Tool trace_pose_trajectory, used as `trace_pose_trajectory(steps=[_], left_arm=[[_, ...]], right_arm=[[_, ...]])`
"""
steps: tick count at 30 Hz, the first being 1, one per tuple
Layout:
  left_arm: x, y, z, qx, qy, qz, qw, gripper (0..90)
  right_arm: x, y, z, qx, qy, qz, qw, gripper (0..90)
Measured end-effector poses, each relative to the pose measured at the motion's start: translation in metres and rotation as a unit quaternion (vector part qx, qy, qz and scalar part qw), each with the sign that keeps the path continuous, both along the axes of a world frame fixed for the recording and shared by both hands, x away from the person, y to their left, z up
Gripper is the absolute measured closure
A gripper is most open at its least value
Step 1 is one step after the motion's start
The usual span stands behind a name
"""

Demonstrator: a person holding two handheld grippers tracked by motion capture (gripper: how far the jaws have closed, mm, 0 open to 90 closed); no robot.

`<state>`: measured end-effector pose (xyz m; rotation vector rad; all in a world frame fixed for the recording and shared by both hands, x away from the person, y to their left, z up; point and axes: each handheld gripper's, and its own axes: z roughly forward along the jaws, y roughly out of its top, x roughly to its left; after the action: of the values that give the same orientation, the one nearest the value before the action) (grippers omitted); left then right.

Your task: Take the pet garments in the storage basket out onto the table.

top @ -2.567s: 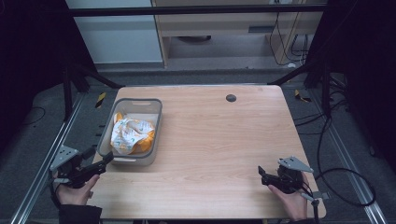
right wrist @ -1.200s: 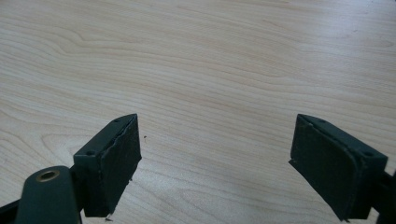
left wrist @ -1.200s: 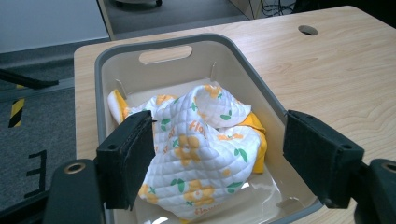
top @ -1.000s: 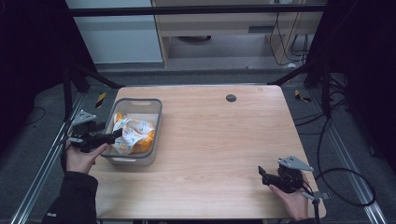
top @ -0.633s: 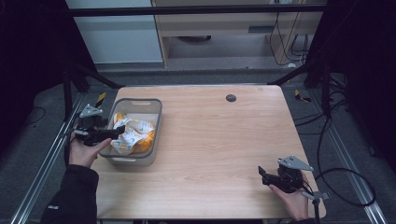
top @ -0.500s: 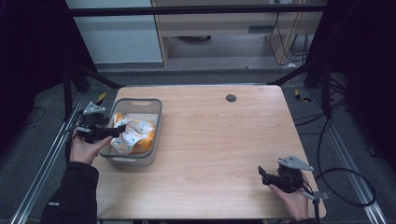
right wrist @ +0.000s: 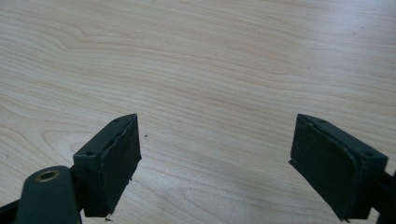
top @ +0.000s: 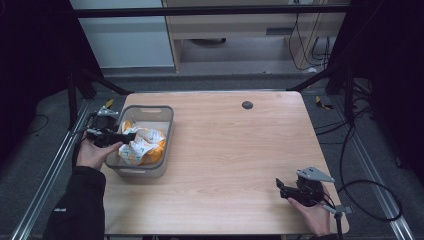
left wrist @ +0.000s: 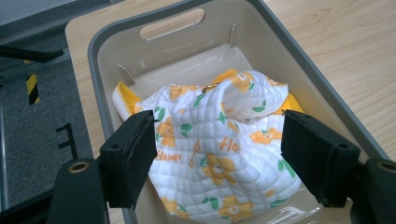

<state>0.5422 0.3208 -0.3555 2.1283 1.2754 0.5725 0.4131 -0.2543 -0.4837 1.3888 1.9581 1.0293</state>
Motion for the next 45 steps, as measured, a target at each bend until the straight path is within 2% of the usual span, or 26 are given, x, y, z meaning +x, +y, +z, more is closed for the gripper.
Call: trace_pose_trajectory(steps=[7, 12, 19, 30, 37, 40, 45], left_arm=[[0.008, -0.003, -0.002, 0.014, 0.01, -0.006, 0.9998, 28.9], [0.017, -0.006, -0.003, 0.023, 0.027, -0.007, 0.9993, 31.5], [0.025, -0.009, -0.006, 0.023, 0.044, -0.007, 0.9988, 35.6], [0.037, -0.012, -0.019, 0.038, 0.078, -0.008, 0.9962, 39.2], [0.042, -0.015, -0.025, 0.042, 0.092, -0.01, 0.9948, 48.0], [0.045, -0.018, -0.03, 0.045, 0.108, -0.016, 0.993, 50.1], [0.048, -0.02, -0.033, 0.049, 0.12, -0.014, 0.9915, 56.1]], right_arm=[[0.0, 0.0, 0.0, -0.001, 0.002, 0.0, 1.0, 15.8], [0.0, 0.001, -0.001, -0.004, 0.004, 0.002, 1.0, 15.9], [0.0, 0.001, -0.001, -0.006, 0.006, 0.002, 1.0, 15.9], [0.001, 0.001, -0.002, -0.008, 0.01, 0.005, 0.9999, 15.9], [0.001, 0.003, -0.003, -0.007, 0.017, 0.009, 0.9998, 15.9], [0.001, 0.003, -0.003, -0.011, 0.017, 0.012, 0.9997, 15.8], [0.001, 0.004, -0.003, -0.007, 0.021, 0.013, 0.9997, 15.8]])
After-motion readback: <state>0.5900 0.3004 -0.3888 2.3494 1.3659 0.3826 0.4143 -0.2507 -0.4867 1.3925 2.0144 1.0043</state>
